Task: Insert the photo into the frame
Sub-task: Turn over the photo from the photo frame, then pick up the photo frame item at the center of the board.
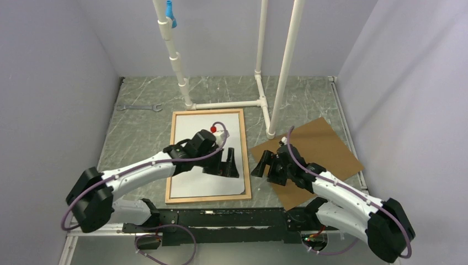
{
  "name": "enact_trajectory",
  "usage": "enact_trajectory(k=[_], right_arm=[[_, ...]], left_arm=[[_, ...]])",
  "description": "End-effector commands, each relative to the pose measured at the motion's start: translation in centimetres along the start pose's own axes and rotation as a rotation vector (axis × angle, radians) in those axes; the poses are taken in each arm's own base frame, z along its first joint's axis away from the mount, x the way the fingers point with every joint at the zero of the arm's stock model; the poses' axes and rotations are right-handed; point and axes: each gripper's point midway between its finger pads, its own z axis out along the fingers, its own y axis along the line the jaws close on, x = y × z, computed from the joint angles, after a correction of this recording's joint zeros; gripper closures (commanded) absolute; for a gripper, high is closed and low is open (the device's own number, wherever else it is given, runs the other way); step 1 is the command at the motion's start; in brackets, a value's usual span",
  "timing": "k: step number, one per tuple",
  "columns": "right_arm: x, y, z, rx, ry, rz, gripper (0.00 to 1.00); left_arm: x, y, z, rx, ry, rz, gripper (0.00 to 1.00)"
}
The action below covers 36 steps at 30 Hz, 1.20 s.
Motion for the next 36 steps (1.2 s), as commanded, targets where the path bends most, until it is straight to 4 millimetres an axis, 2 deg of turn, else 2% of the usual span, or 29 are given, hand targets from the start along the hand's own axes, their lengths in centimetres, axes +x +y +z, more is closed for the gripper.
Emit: enact_trajectory(k=[1,5,11,15,20,26,30,36], right_arm=[[-0.6,-0.5,-1.2,-0.043,-0.004,0.106,0.12],[-1.4,-2.5,-2.3,-0.020,-0.019,0.175,0.12],[-2.8,-4.8,-4.2,0.075,-0.063,0.251,0.11],[-3.5,-6.8,-5.6,0.208,-0.085,0.310,0.04],[-3.9,-9.6,-7.9,0.407,-0.113,0.369,0.01],[-4.1,-10.9,-10.0,0.528,-0.157,0.477,0.01],[-2.1,-11.9,-9.8,0.596,-0.097,0.574,0.01],[0.6,-13.2,-10.2,0.678,-0.033,0.636,0.01]], left_arm=[[-4.1,-5.7,0.6,0.183,-0.073,0.145,0.02],[-6.8,-7.9,1.7,0.238,-0.111,0.210,0.01],[-9.9,-9.7,4.0,0.255,-0.122,0.291,0.01],[-11.9,-10.3,6.1,0.270,-0.147,0.313,0.01],[-13.6,-8.5,9.2,0.186,-0.149,0.286,0.01],[-15.0,-5.2,11.5,0.015,-0.160,0.288,0.00],[-15.6,-3.5,12.9,-0.060,-0.151,0.294,0.01],[-15.6,-2.9,14.9,-0.052,-0.138,0.307,0.01]])
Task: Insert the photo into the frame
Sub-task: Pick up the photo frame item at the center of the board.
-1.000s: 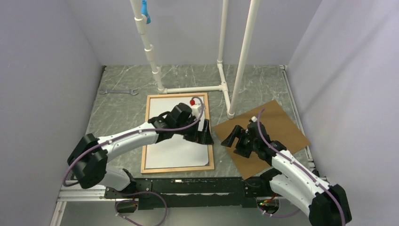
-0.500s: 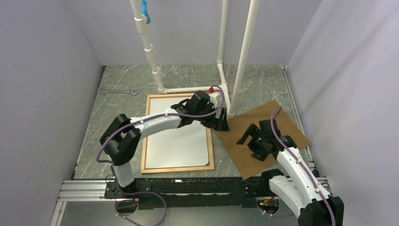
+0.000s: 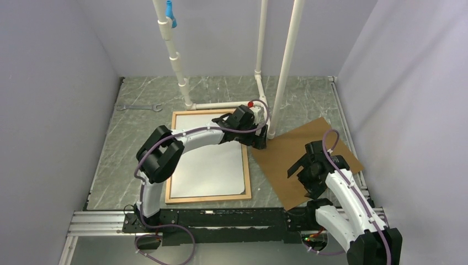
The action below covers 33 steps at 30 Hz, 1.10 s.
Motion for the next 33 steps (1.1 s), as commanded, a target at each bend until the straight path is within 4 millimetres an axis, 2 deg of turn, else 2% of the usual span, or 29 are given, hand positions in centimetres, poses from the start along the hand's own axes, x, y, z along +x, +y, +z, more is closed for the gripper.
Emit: enact_trajectory(k=[1,7,13,16,18,20,27,31,33], right_arm=[[1.3,-2.8,-0.2,0.110,0.033,0.067,0.01],[1.8,-3.0,-0.7,0.083,0.037,0.104,0.01],[3.2,-2.9,-0.2,0.117,0.129,0.107,0.01],[2.6,-2.1,0.1,0.116,0.127,0.088,0.01],[1.8,-0.4,0.1,0.057,0.115,0.044,0.02],[0.5,0.3,-0.2,0.059,0.073,0.026,0.02],[-6.4,2.8,-3.4,0.087,-0.195,-0.001,0.01],[-9.6,2.1,-4.5,0.186,-0.281,0.029,0.01],[-11.1,0.7,-4.6,0.247,-0.305,0.083,0.01]], left_arm=[[-1.3,0.1,1.3,0.002,-0.029,0.037,0.01],[-0.6,0.7,2.8,-0.008,-0.006,0.023,0.01],[-0.4,1.0,3.7,-0.016,0.009,0.019,0.01],[-0.5,1.1,4.0,-0.016,0.011,0.019,0.01],[-0.5,1.0,4.0,-0.010,0.010,0.019,0.01],[-0.6,0.8,4.0,-0.001,0.010,0.020,0.01],[-1.0,0.5,3.7,0.019,0.010,0.032,0.01],[-1.0,0.2,3.7,0.035,0.011,0.038,0.01],[-0.9,0.2,3.7,0.043,0.013,0.038,0.01]])
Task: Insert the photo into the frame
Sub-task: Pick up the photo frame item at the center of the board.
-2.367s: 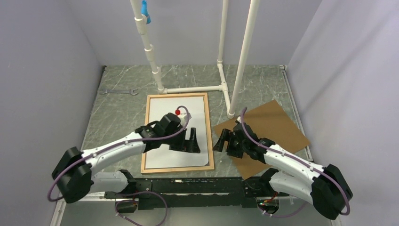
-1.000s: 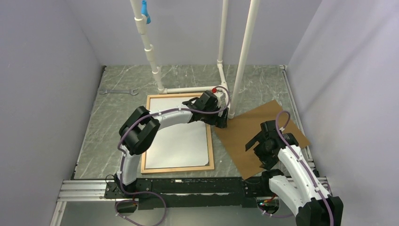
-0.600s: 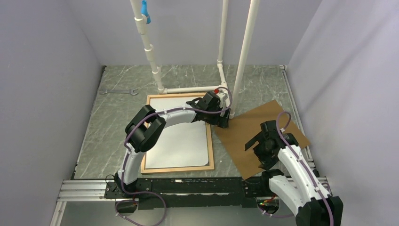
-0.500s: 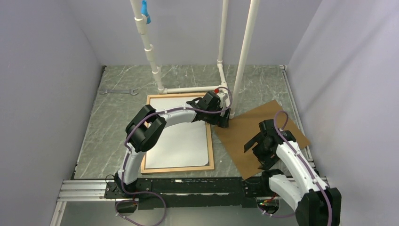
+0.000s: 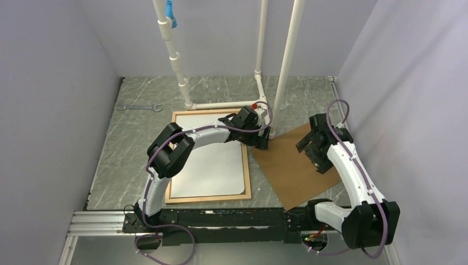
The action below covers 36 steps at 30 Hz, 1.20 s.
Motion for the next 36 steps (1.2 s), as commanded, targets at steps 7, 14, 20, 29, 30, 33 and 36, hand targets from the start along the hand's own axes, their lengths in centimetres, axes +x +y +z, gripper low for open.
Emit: enact_trajectory(k=[7,14,20,29,30,33,36], right_arm=[[-6.7,-8.6,2.8,0.257,-0.091,0.263,0.01],[-5.8,-12.4,6.6,0.290,0.063,0.452,0.01],[-3.7,-12.8,10.2,0.288,0.169,0.469,0.01],[-3.7,-10.9,13.2,0.144,0.157,0.445,0.03],[-3.9,-10.5,13.2,0.114,0.147,0.439,0.03],[-4.2,-9.0,13.3,0.004,0.128,0.415,0.03],[-3.9,-7.3,13.5,-0.116,0.124,0.406,0.03]], left_arm=[[-1.1,-1.3,0.1,0.069,-0.026,0.025,0.01],[-1.3,-1.7,0.2,0.089,-0.028,0.026,0.00],[-1.5,-1.9,0.2,0.101,-0.032,0.014,0.01],[-1.2,-2.8,0.8,0.161,-0.012,0.010,0.00],[-1.1,-2.9,0.8,0.166,-0.006,0.010,0.01],[-0.8,-3.1,1.0,0.189,0.007,0.009,0.01],[-0.4,-3.4,1.0,0.217,0.017,0.006,0.01]])
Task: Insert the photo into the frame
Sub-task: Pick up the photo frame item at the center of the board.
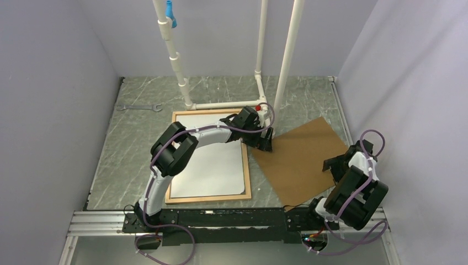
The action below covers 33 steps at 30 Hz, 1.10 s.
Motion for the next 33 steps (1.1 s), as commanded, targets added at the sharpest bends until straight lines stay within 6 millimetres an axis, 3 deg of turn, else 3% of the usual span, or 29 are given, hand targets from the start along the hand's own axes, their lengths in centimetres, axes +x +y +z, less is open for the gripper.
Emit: enact_trajectory(k=[1,6,11,17,27,33], right_arm=[[0.9,4.8,1.7,-0.299,0.013,-0.027,0.03],[2.0,6.1,1.1,-0.415,0.035,-0.034,0.02],[2.2,7.1,-0.8,-0.497,0.035,-0.059,0.02],[2.9,9.0,-4.5,-0.662,0.036,-0.081,0.02],[3.3,10.6,-11.8,-0.842,0.004,-0.176,0.01],[5.3,10.9,-13.6,-0.906,0.065,-0.184,0.01]], left_arm=[[-0.8,-1.5,0.2,0.084,-0.013,0.004,0.01],[0.1,-2.0,0.0,0.122,0.008,-0.018,0.01],[1.0,-2.6,-0.4,0.169,0.017,-0.055,0.03],[1.8,-3.9,-1.5,0.217,0.035,-0.089,0.04],[0.3,-6.9,-4.9,0.244,0.011,-0.055,0.05],[0.1,-7.8,-6.5,0.256,-0.002,-0.064,0.05]])
